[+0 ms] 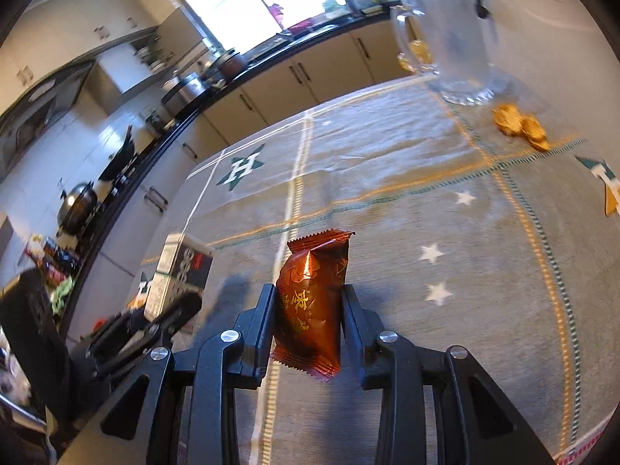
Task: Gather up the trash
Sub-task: 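Grasp the white-and-green box with the left tool while the right holds the packet, then carry the box and red packet over the red basket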
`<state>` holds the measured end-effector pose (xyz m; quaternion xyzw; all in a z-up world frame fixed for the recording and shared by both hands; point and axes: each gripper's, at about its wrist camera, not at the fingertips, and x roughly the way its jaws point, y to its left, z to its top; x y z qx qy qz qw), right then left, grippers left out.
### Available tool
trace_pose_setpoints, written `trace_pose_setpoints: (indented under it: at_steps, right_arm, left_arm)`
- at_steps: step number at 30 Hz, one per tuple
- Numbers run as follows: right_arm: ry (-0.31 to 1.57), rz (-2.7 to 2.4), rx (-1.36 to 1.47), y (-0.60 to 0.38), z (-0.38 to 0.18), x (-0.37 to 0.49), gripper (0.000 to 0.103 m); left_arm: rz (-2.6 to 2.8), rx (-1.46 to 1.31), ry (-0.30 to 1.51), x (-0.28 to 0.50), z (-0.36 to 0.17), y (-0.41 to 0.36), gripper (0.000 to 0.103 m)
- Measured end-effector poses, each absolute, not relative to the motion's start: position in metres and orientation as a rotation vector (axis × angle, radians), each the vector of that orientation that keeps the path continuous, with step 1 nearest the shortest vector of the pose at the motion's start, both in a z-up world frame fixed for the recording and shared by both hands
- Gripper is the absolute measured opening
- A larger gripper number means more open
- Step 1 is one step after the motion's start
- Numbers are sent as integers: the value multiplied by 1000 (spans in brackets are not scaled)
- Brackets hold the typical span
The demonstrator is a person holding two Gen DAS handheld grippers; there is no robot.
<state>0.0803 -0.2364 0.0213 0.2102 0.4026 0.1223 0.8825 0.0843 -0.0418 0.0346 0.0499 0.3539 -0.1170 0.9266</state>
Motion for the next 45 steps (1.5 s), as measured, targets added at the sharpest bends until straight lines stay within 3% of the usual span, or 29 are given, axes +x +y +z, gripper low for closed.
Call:
trace_pose_setpoints:
  at_steps: [33,45]
  right_arm:
    - [817,282,327,-217,18,78,35]
    - [786,314,341,-210,34,72,35]
  left_arm:
    - [-133,106,660,83,42,-27,33]
    - [-126,36,623,60,77,-8,33]
